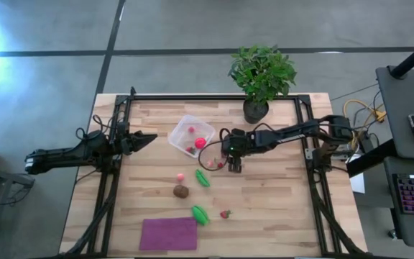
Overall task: Pick and placing Produce into tupperware
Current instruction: Put the top cherry into the transparent bin, then put the cherry into the transparent bin
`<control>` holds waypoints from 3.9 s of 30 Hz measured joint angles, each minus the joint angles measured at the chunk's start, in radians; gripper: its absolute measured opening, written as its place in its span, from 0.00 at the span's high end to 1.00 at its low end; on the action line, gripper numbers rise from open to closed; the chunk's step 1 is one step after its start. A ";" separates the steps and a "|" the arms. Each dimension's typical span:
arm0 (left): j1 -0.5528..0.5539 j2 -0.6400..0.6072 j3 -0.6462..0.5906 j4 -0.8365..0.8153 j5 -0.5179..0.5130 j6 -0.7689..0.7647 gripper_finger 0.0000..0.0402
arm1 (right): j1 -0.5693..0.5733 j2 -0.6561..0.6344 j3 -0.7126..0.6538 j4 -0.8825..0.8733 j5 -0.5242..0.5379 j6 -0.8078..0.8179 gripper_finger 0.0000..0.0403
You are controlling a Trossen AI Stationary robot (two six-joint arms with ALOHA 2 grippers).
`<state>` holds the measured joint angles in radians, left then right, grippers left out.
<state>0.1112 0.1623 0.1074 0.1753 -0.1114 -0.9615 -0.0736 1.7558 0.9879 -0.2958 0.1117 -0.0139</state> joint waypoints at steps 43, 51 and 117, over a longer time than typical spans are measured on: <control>0.000 0.001 0.000 0.000 0.000 0.000 0.50 | 0.003 0.084 0.038 0.038 0.028 0.071 0.77; 0.000 0.000 0.000 0.000 0.000 0.000 0.50 | 0.004 0.048 0.038 0.035 0.016 0.127 0.78; 0.000 0.000 0.000 0.000 0.000 0.000 0.50 | 0.088 0.042 0.287 -0.190 0.050 0.158 0.46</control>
<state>0.1108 0.1619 0.1074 0.1754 -0.1116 -0.9615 0.0143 1.7977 1.2751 -0.4862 0.1615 0.1441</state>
